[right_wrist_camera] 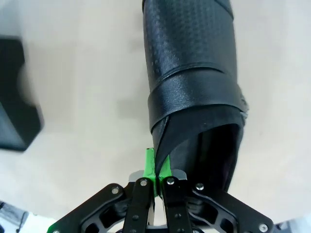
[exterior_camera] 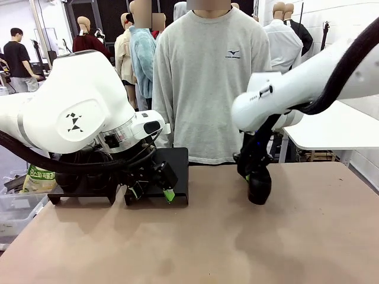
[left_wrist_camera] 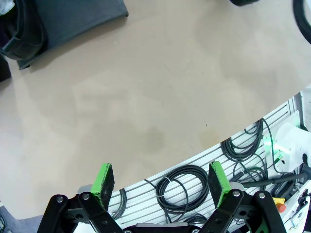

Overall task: Organize the shoes by placing them on the stand.
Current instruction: Pick up one Shoe and place it in the middle of the table.

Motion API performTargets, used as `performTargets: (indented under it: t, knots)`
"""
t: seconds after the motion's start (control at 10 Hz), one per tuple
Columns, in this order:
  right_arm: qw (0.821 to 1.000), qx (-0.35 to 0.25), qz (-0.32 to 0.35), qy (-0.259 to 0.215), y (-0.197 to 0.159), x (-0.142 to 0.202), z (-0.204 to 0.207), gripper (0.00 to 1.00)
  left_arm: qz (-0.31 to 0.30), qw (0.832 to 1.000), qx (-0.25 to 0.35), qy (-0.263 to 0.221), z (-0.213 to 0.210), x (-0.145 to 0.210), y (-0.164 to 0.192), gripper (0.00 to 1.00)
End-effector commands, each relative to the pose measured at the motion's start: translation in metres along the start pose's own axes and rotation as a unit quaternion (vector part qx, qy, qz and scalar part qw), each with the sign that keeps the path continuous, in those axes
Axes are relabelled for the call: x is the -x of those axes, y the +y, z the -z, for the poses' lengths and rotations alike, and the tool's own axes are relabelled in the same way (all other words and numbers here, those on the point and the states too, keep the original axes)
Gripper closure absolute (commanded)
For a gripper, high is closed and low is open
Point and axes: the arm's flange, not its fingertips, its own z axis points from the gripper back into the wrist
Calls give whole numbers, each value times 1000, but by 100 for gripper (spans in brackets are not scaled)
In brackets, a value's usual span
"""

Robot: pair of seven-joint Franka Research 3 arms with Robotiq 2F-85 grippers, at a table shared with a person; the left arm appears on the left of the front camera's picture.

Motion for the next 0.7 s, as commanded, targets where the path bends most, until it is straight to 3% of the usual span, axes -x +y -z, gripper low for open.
performTargets:
  t: [0.0,0.3,0.6]
  knots:
    - [999,-24,-19,-20,22,63,-40,100,1,1000,5,3,-2,0,1,0]
    - [996,-25,-65,65,50,131,-44,100,1,1000,5,3,-2,0,1,0]
    - [986,-62,-84,133,56,152,-28,100,1,1000,5,3,-2,0,1,0]
